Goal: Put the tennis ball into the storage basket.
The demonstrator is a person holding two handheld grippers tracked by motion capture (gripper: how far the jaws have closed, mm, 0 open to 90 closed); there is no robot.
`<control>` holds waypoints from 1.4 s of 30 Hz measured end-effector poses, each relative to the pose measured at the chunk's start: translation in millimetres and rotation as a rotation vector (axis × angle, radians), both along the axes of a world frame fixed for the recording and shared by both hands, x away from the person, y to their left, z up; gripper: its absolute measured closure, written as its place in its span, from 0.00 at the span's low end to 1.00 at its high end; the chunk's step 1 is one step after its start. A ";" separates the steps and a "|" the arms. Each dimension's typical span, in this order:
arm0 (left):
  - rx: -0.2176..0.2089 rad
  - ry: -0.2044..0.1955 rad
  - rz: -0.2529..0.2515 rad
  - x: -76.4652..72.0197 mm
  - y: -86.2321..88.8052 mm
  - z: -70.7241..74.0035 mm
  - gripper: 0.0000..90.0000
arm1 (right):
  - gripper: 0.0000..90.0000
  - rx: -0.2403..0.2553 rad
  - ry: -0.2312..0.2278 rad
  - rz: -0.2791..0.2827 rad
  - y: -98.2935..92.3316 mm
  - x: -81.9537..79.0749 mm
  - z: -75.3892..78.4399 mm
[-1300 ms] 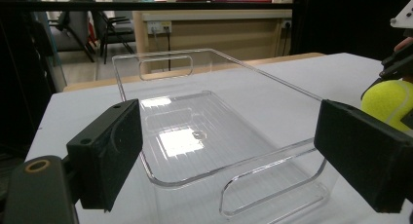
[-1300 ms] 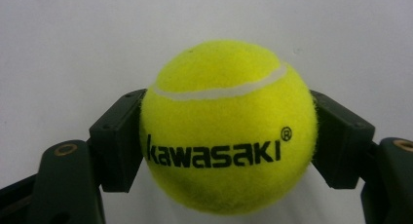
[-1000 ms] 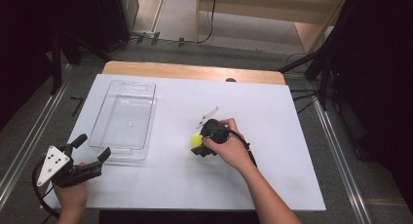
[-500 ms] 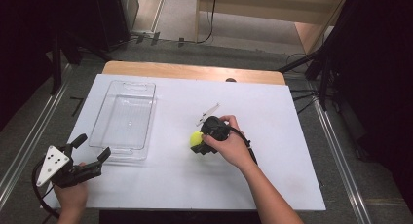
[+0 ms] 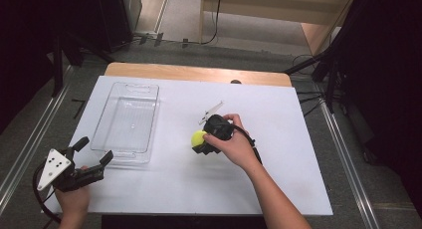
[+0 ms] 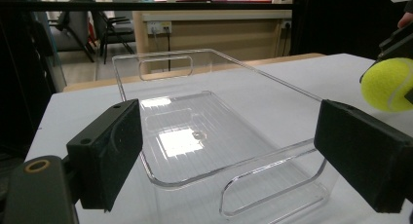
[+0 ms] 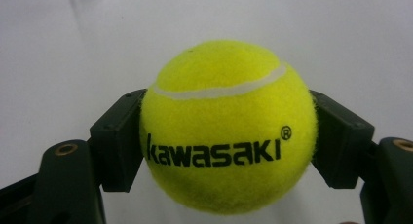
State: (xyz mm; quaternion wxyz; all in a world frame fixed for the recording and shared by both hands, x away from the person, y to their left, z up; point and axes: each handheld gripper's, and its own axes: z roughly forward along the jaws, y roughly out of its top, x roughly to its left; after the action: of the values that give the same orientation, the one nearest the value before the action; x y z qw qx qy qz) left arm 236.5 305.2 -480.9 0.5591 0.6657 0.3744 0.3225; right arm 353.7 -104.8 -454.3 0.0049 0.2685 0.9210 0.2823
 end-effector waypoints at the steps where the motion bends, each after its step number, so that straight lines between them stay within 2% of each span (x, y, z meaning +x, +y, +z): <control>1: 0.000 0.000 0.000 0.0 -0.1 0.0 0.12 | 0.26 -0.001 -0.003 0.006 0.1 0.5 0.6; 9: 0.001 0.000 0.000 -0.1 0.0 0.1 0.12 | 0.26 0.002 -0.021 0.027 6.2 2.4 8.8; 42: -0.001 0.000 -0.003 0.3 0.2 0.1 0.12 | 0.26 0.020 -0.028 0.076 32.0 7.2 27.5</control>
State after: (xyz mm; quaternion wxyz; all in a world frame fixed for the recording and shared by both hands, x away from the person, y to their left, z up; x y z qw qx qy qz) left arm 236.8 305.4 -480.8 0.5598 0.6660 0.3737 0.3216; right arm 360.9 -72.8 -426.7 0.0045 0.2295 0.9274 0.2954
